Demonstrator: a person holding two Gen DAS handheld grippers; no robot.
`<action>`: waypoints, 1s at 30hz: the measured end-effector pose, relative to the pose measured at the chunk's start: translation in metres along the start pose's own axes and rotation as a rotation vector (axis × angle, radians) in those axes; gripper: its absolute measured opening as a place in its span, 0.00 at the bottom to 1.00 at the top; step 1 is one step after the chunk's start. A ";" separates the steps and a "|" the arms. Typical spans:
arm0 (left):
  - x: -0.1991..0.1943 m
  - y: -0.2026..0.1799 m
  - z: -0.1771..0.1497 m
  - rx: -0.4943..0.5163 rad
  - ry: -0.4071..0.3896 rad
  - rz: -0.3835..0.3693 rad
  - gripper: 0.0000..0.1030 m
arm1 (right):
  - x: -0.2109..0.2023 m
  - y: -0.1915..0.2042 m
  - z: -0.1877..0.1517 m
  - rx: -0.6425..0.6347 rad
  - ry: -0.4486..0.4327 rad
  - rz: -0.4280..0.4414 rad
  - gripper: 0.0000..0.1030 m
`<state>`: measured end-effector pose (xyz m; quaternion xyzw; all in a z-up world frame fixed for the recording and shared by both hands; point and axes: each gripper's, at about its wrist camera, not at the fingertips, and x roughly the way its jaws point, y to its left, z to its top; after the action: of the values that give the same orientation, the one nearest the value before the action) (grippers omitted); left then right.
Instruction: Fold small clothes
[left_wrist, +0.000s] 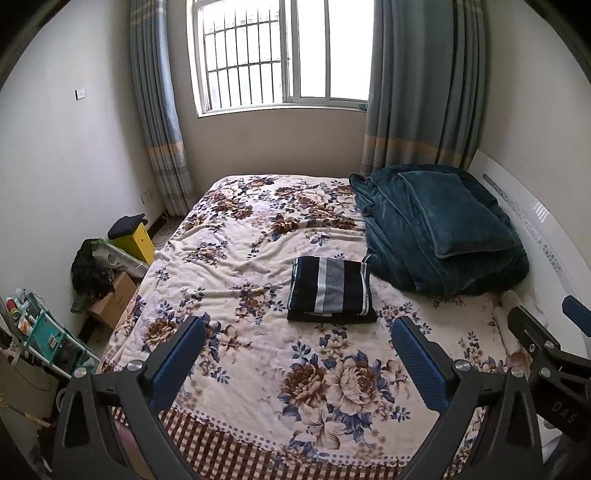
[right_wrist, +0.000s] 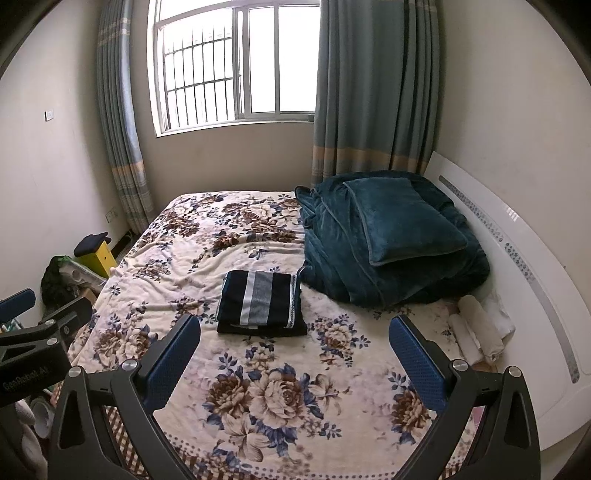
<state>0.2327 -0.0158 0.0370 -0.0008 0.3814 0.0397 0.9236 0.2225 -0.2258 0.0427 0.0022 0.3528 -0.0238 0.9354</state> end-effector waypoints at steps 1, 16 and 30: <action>0.000 0.000 0.000 -0.001 0.001 0.000 1.00 | 0.001 0.000 0.001 -0.002 0.000 0.000 1.00; -0.004 -0.001 -0.003 -0.012 -0.012 0.014 1.00 | 0.004 -0.003 0.003 -0.008 0.002 0.006 1.00; -0.006 -0.002 -0.003 -0.011 -0.009 0.015 1.00 | 0.002 0.001 0.001 -0.006 0.001 0.003 1.00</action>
<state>0.2265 -0.0178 0.0386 -0.0027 0.3771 0.0486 0.9249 0.2244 -0.2245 0.0424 0.0001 0.3533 -0.0214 0.9352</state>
